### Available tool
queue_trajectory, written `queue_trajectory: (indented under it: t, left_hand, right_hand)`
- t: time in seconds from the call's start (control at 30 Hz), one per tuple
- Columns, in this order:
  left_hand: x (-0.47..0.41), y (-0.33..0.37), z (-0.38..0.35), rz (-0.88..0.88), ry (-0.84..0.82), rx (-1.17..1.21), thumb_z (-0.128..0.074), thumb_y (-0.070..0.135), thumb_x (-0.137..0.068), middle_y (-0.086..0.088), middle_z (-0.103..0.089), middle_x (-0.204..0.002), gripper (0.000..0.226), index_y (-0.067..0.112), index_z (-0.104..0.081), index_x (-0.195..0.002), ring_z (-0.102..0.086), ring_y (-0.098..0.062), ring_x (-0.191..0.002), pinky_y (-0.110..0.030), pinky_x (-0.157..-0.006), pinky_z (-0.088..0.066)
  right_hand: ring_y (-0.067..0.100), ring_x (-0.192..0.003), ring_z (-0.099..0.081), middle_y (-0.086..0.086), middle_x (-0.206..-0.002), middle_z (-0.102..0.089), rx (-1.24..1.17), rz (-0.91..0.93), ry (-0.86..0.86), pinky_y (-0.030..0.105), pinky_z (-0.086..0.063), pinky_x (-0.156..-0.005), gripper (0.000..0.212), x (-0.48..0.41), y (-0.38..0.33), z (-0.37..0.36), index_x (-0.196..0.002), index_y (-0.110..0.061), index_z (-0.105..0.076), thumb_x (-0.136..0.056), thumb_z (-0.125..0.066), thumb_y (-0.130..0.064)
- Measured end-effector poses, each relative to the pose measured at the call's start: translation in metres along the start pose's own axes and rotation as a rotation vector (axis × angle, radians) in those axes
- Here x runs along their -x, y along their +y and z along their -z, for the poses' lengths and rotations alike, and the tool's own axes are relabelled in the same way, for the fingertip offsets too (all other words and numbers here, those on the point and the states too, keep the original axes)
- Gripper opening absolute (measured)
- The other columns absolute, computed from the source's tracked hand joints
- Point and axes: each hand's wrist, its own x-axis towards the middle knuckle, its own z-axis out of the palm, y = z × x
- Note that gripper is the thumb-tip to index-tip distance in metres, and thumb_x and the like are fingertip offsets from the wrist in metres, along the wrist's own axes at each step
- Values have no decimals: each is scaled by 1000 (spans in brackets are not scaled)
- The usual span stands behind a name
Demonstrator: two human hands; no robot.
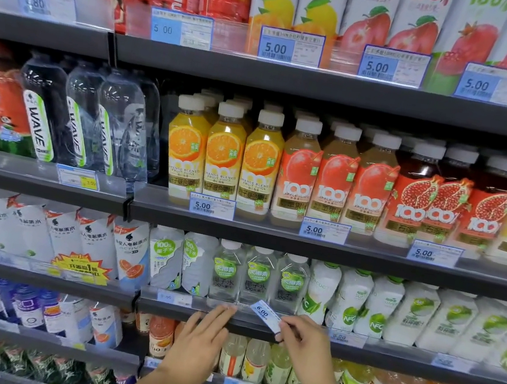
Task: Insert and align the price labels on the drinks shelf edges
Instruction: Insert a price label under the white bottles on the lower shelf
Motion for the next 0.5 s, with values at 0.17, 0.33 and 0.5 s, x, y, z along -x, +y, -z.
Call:
queue_trajectory:
  t: [0.17,0.33,0.5]
  left_hand:
    - [-13,-4,2,-41,93,74,-76,13,-77,-4,-45,-141,34,22,-49,-95,-50,-26,-128,-42,-98,-49]
    - [-19,-10,4,-110,192,129,-71,13,-84,-1,-54,-124,23,19,-53,-98,-52,-20,-113,-36,-95,-50]
    - [-16,-12,0,-106,232,138,-64,15,-88,2,-57,-118,14,19,-57,-100,-49,-17,-110,-33,-91,-49]
  right_hand:
    - [4,-76,-70,1,-88,-70,-69,-3,52,22,-58,-75,14,-5,-7,-12,-99,-20,-69,-94,-60,-11]
    - [2,-80,-67,-8,-85,-69,28,87,24,17,-54,-75,18,-10,-13,-23,-97,-25,-67,-92,-62,-9]
    - [-1,-82,-60,-13,-88,-64,249,272,22,18,-49,-79,13,-15,-5,-32,-98,-20,-72,-90,-66,-11]
